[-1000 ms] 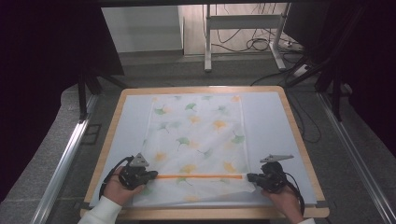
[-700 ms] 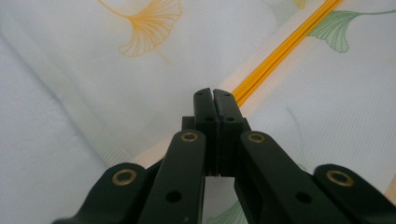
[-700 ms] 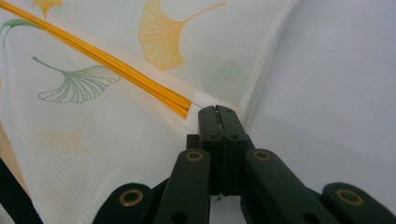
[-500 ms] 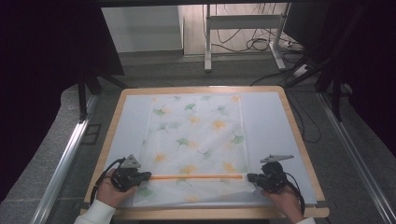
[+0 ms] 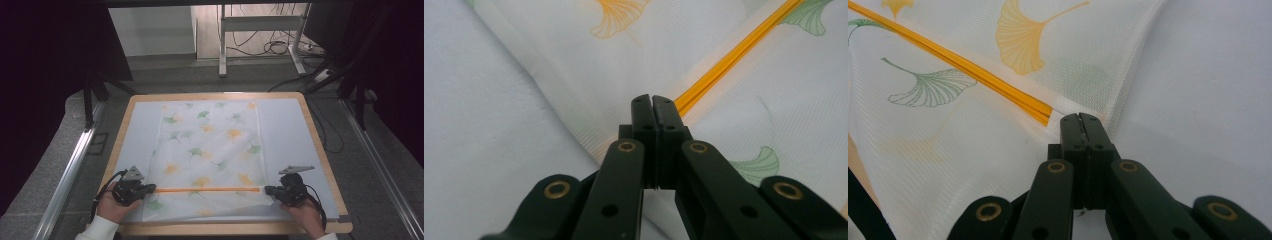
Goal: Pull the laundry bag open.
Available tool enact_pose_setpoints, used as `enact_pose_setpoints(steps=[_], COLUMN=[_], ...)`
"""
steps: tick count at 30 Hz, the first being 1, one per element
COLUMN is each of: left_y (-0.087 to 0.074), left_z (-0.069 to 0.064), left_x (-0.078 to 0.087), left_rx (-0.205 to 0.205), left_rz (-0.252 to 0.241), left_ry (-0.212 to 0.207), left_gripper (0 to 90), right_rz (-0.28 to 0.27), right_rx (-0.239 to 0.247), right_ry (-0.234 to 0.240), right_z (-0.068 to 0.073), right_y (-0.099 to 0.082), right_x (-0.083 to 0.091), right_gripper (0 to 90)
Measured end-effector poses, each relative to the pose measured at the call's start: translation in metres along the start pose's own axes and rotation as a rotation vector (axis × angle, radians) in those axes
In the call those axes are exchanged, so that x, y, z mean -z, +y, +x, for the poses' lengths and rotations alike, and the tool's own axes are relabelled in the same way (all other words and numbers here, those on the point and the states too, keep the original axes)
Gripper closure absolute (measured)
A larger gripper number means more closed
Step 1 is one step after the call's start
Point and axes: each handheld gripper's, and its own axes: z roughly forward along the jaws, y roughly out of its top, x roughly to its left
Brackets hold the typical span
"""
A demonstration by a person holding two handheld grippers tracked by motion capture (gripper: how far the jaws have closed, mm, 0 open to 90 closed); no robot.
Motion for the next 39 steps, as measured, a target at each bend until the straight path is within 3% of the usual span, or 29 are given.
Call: enact_pose_setpoints(steps=[11,18,39], left_y=[-0.0003,-0.005,-0.0076], left_z=[0.0019,0.006,0.0086], left_x=[0.0021,0.0062,0.0073], left_rx=[0.004,0.025,0.029], left_rz=[0.004,-0.009,-0.014], left_ry=[0.014,0.002,-0.004], left_gripper=[90.0,90.0,89.8], right_rz=[0.001,0.002,0.002], right_rx=[0.0,0.0,-0.001], right_ry=[0.005,0.004,0.008], right_z=[-0.0007,-0.0005,-0.0011], right_y=[0.0,0.0002,0.0002], right_x=[0.0001,0.0001,0.0], right_gripper=[90.0,89.9,89.9])
